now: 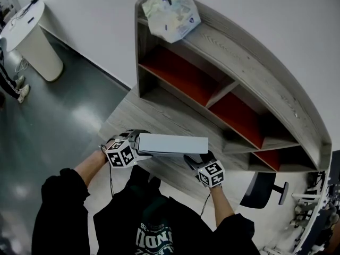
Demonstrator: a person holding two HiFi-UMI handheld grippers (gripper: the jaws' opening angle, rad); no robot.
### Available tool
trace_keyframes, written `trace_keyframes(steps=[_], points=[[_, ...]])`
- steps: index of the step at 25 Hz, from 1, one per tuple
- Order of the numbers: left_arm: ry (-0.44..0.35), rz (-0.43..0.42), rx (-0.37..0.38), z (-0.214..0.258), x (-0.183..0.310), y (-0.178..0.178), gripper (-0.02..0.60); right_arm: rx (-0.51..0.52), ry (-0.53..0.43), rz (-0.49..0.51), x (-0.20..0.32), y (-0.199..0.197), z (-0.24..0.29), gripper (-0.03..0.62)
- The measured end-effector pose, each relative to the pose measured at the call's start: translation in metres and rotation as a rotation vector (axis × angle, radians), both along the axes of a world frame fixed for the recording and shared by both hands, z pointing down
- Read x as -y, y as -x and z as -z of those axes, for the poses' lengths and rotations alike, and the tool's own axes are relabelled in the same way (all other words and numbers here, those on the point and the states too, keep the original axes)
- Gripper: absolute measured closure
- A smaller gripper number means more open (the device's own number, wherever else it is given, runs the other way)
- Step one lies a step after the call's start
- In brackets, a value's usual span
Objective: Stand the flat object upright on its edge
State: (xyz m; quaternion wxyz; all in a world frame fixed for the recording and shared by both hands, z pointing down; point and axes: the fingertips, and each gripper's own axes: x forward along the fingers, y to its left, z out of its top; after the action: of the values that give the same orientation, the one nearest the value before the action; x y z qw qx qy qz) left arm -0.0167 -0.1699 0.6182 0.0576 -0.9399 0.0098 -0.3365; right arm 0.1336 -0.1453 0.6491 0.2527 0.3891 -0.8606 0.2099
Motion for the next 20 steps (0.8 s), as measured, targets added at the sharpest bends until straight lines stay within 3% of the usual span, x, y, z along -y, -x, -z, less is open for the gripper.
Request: trace_keyframes(steps=[4,20], points=[[-0.001,-0.027,0.010,-0.001,-0.001,-0.005,0.222,-0.001,0.003,-0.006,0.000,0.000,-0.001,0.315],[0.011,0.041,-0.021,0.006,-0.012,-0.002,0.300,-0.007,0.006,-0.020,-0.004,0.000,0.001,0.316]])
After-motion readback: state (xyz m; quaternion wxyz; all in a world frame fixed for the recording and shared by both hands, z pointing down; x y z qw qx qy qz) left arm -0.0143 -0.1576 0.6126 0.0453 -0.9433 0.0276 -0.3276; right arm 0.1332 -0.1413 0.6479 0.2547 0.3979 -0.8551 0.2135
